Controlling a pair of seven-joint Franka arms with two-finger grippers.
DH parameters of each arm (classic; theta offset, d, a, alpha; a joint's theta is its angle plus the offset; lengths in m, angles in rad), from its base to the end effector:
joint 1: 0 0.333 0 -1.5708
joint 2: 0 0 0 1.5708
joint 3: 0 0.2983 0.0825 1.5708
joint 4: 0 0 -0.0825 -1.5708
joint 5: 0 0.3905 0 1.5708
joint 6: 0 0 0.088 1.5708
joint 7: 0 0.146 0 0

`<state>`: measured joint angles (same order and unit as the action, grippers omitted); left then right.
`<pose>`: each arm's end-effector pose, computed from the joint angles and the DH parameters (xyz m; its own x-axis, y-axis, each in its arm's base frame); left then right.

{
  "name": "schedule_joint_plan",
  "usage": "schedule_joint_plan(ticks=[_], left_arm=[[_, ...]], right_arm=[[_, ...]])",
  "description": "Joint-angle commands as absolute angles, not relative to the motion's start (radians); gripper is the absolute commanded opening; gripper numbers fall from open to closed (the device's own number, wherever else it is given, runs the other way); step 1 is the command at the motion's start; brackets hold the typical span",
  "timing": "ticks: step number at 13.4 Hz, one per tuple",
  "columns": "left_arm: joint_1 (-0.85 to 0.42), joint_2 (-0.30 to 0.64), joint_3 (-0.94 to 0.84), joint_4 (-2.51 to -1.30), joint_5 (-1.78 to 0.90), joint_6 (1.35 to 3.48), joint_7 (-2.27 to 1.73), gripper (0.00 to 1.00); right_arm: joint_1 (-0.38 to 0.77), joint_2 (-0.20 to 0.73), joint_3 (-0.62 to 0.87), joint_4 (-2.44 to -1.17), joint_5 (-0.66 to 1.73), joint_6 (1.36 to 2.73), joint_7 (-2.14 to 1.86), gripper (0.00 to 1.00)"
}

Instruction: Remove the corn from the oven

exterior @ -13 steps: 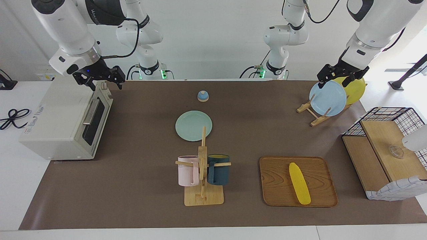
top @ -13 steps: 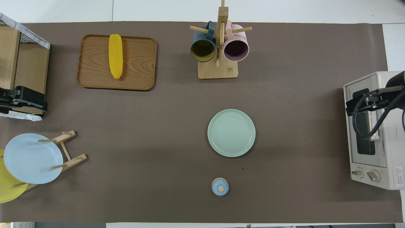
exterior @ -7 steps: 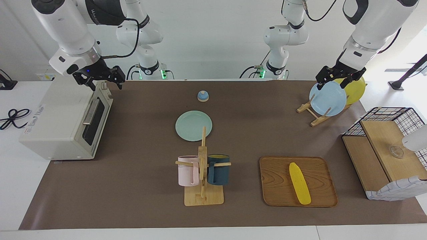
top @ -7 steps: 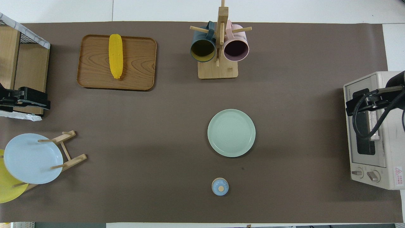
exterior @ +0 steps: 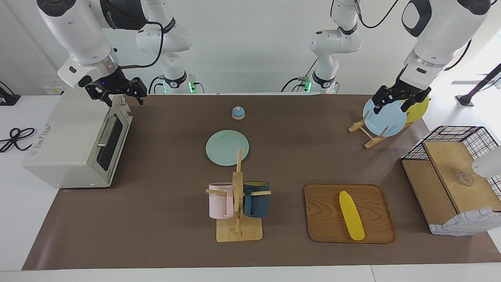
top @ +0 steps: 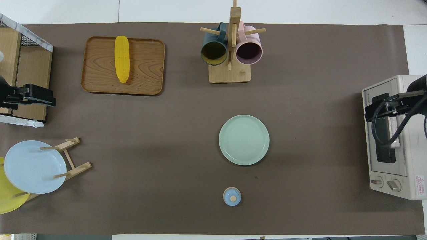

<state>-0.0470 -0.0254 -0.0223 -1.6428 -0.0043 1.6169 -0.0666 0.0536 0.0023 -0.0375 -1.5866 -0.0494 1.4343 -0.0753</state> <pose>0.5554 -0.0393 0.5515 1.0000 -0.0025 -0.0008 -0.0025 -1.0000 0.0037 0.5396 0.0010 0.5489 0.9840 0.0843 -0.1571 0.0913 -0.9951 0.0377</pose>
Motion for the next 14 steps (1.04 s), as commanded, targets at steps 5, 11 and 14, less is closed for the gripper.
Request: schedule_joint_plan(ticks=[5,11,14], left_arm=[[-0.037,-0.029,-0.026,-1.581,-0.008,1.539,-0.06,1.0],[-0.038,-0.014,-0.026,-1.528,-0.008,1.483,-0.06,1.0],[-0.035,-0.014,-0.026,-1.532,-0.009,1.482,-0.061,1.0]], right_arm=[[0.044,-0.012,-0.034,-1.6,-0.025,1.424,-0.069,1.0],[0.044,-0.012,-0.034,-1.6,-0.025,1.424,-0.067,1.0],[0.044,-0.012,-0.034,-1.6,-0.025,1.424,-0.067,1.0]])
